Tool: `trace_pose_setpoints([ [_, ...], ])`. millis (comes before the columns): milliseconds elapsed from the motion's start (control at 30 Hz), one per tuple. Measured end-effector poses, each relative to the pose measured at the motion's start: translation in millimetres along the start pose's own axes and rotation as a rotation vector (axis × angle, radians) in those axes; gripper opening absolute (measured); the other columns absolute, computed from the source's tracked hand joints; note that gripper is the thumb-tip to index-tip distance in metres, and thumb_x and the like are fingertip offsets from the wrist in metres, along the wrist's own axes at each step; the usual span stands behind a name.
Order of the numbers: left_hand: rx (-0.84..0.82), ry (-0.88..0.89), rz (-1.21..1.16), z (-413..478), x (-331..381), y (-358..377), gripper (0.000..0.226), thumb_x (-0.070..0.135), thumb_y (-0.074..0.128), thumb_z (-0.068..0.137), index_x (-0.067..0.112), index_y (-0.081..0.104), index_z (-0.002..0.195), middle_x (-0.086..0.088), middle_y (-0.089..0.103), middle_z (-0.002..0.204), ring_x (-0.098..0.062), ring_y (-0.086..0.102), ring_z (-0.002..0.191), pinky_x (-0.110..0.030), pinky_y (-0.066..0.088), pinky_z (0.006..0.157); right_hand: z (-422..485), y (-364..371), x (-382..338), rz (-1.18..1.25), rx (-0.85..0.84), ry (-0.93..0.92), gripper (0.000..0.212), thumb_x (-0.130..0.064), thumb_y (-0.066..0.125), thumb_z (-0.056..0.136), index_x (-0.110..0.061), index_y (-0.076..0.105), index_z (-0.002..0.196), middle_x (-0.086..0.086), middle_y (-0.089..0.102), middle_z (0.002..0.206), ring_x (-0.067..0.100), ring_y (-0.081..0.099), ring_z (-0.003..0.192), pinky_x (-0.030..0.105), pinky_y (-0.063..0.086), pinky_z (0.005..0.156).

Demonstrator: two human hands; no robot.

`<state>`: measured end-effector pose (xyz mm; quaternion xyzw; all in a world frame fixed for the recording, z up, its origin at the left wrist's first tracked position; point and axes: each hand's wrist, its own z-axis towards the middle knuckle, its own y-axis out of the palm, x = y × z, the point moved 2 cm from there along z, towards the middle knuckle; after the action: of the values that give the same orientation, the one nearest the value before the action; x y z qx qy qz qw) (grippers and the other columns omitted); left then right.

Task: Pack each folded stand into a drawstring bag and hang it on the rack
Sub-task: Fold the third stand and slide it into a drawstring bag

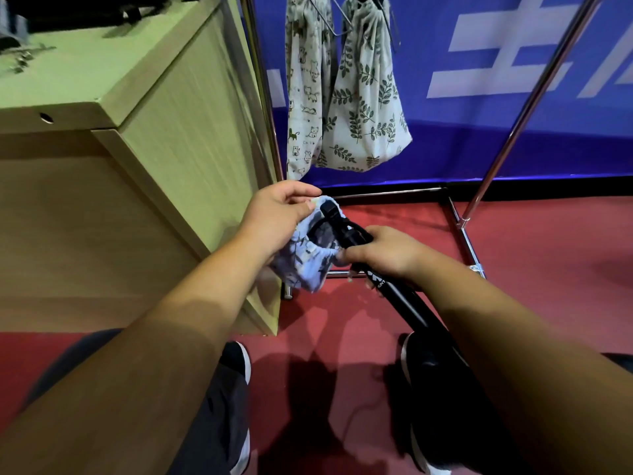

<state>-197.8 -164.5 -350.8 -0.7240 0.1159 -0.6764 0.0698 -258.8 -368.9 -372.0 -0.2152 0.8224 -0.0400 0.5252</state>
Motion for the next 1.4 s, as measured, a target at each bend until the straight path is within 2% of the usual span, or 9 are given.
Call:
trace_pose_setpoints([
  [233,-0.012,-0.037,0.046,0,-4,8,0.037,-0.003,0.067,0.093,0.031,0.082,0.091,-0.001,0.080,0.091,-0.019,0.076,0.082,-0.040,0.063,0.084,-5,2,-8,0.062,-0.114,-0.004,0.022,-0.029,0.086,0.090,-0.015,0.074,0.101,0.007,0.073,0.073,0.028,0.064,0.057,0.034,0.053,0.053],
  [433,-0.049,0.012,0.132,4,-10,7,0.032,0.003,0.074,0.093,0.035,0.080,0.090,0.000,0.075,0.088,-0.011,0.068,0.080,-0.035,0.058,0.089,5,0,0,0.142,0.108,0.066,0.027,-0.032,0.080,0.092,-0.010,0.071,0.104,0.010,0.072,0.074,0.027,0.063,0.052,0.039,0.053,0.054],
  [633,-0.065,-0.004,0.102,2,-10,10,0.031,0.002,0.072,0.096,0.031,0.078,0.093,0.003,0.074,0.087,-0.010,0.069,0.078,-0.031,0.058,0.082,0,1,-7,0.343,-0.084,0.087,0.030,-0.032,0.075,0.097,-0.007,0.068,0.111,0.013,0.066,0.078,0.024,0.055,0.051,0.029,0.047,0.047],
  [767,-0.066,-0.009,0.086,3,-9,10,0.031,0.002,0.071,0.097,0.032,0.079,0.094,0.005,0.074,0.086,-0.009,0.069,0.079,-0.030,0.057,0.080,4,2,-1,0.363,0.031,0.110,0.030,-0.032,0.073,0.099,-0.006,0.066,0.112,0.014,0.063,0.077,0.022,0.055,0.048,0.029,0.047,0.047],
  [867,-0.068,0.002,0.085,3,-10,11,0.029,0.003,0.071,0.097,0.030,0.080,0.097,0.003,0.073,0.089,-0.011,0.068,0.081,-0.034,0.058,0.085,6,1,3,0.316,0.039,0.128,0.029,-0.033,0.076,0.097,-0.006,0.067,0.104,0.015,0.064,0.078,0.023,0.056,0.049,0.032,0.049,0.049],
  [967,-0.049,-0.002,0.057,2,-10,11,0.027,0.004,0.072,0.096,0.030,0.080,0.099,-0.003,0.074,0.096,-0.013,0.068,0.086,-0.040,0.059,0.091,5,1,2,0.207,-0.075,0.133,0.030,-0.036,0.079,0.094,-0.008,0.071,0.099,0.013,0.066,0.077,0.024,0.057,0.052,0.033,0.051,0.052],
  [1133,-0.061,-0.029,-0.075,0,-4,14,0.031,-0.004,0.066,0.097,0.023,0.082,0.101,-0.005,0.076,0.097,-0.014,0.070,0.091,-0.035,0.057,0.097,1,8,6,0.016,-0.149,0.126,0.027,-0.036,0.078,0.096,-0.013,0.071,0.107,0.010,0.072,0.079,0.024,0.062,0.057,0.031,0.052,0.052],
  [1267,-0.094,-0.044,-0.149,-3,2,13,0.025,-0.002,0.069,0.097,0.016,0.081,0.110,-0.006,0.077,0.098,-0.013,0.073,0.089,-0.029,0.059,0.089,2,8,7,0.002,-0.120,0.136,0.024,-0.034,0.075,0.100,-0.011,0.069,0.099,0.013,0.066,0.077,0.022,0.058,0.054,0.024,0.049,0.045],
  [1400,-0.185,-0.011,-0.178,-8,14,17,0.023,0.000,0.071,0.097,0.016,0.080,0.111,-0.005,0.079,0.097,-0.014,0.073,0.088,-0.029,0.059,0.086,4,10,12,-0.013,-0.106,0.206,0.028,-0.034,0.074,0.101,-0.007,0.068,0.106,0.013,0.063,0.078,0.021,0.059,0.052,0.024,0.049,0.045],
])
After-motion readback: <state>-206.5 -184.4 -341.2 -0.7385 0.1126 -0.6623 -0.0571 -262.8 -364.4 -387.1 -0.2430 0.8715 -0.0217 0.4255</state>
